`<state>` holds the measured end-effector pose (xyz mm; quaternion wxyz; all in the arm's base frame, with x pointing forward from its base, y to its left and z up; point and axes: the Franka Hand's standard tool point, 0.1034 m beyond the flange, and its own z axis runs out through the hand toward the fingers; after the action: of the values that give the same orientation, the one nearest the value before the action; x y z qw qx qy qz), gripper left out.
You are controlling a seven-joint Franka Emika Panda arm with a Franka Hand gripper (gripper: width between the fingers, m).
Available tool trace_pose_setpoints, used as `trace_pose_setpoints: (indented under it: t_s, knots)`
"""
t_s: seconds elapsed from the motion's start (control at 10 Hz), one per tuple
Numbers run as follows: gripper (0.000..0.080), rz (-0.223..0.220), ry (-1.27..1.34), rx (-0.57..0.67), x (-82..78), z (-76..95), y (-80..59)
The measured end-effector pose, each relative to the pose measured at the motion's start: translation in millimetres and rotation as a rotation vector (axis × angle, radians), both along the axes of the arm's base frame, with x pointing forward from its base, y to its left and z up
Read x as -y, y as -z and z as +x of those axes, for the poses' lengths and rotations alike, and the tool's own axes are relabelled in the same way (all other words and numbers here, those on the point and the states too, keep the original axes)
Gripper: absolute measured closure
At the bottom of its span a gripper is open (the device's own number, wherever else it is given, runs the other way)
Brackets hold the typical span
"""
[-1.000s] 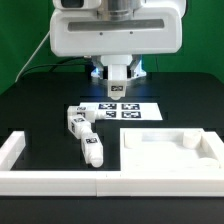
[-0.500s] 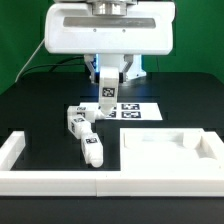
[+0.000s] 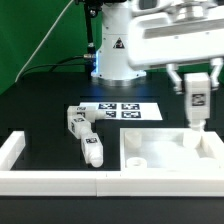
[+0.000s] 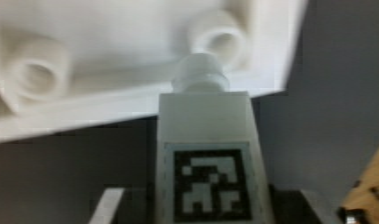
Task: Assemble one leg
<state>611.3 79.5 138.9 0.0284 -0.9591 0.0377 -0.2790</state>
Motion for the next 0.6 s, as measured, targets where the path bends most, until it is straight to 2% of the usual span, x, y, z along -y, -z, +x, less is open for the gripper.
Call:
trace_pose_setpoints:
  t_s: [0.1, 0.3, 0.5, 0.6]
  knots:
    - [0.0514, -0.001, 0.010, -0.010, 6.0, -3.9, 4.0]
    - [0.0514, -0.002, 0.005, -0.008, 4.2, -3.1, 3.2]
    - [0.0514, -0.046, -0.043, -0.005, 10.9, 4.1, 4.9]
    - [0.0514, -0.046, -0.059, -0.006, 0.1, 12.3, 4.5]
